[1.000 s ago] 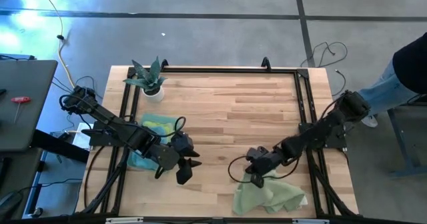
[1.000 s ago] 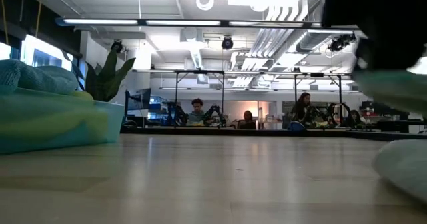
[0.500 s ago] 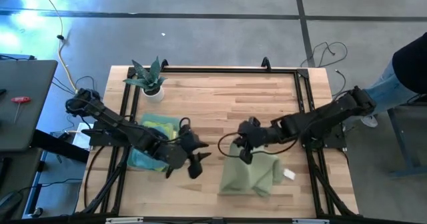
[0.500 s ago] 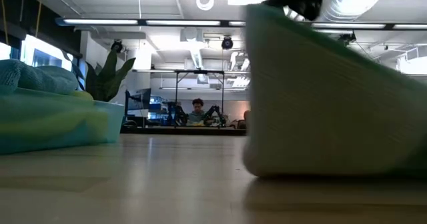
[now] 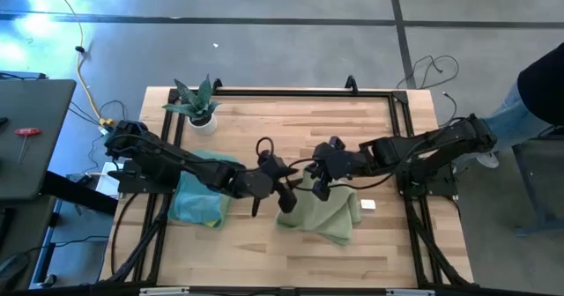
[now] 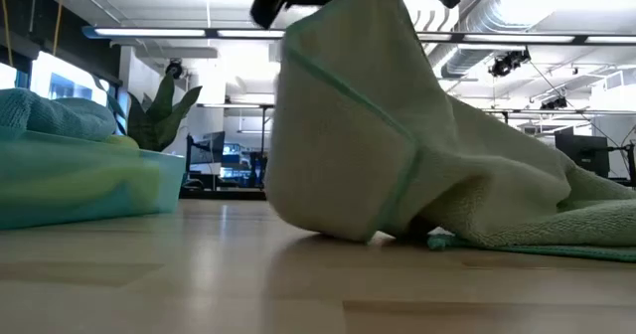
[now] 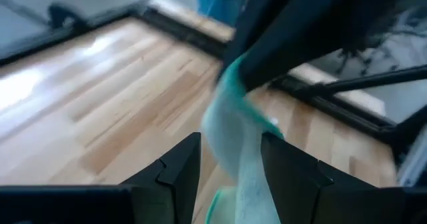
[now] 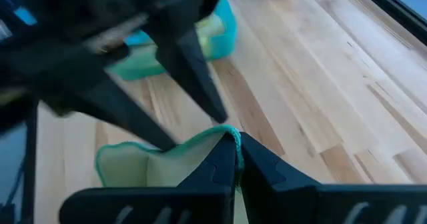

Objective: Fold microfiber towels
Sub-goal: Fold the green microfiber towel

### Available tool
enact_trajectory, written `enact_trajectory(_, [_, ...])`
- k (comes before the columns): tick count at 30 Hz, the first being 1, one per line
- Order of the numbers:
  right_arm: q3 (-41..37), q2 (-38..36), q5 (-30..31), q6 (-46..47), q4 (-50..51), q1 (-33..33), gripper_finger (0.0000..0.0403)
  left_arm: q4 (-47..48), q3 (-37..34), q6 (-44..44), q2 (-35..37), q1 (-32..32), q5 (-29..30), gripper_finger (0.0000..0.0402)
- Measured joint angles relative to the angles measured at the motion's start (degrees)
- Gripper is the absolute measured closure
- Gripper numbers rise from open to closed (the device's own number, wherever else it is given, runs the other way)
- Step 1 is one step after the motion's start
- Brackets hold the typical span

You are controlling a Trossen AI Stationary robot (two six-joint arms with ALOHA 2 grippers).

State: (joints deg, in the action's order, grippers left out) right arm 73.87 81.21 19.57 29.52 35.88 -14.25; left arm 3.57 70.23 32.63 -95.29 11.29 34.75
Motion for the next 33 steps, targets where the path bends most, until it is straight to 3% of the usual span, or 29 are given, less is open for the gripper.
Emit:
enact_trajectory(7, [0.0, 0.0, 1.8, 0.1, 2.7, 0.5, 0.0403, -7.0, 0.1, -7.8, 0.2, 0.0, 0.6, 0.0255])
enact_trajectory(16, [0.0, 0.0, 1.9, -0.4, 2.6, 0.4, 0.0403, -3.5, 0.0, -7.5, -0.7, -2.4, 1.4, 0.0255])
enact_trajectory(33, [0.1, -6.3, 6.0, -2.8, 1.6, 0.4, 0.0403, 7.5, 0.0, -1.2, -2.9, -1.2, -8.9, 0.0256])
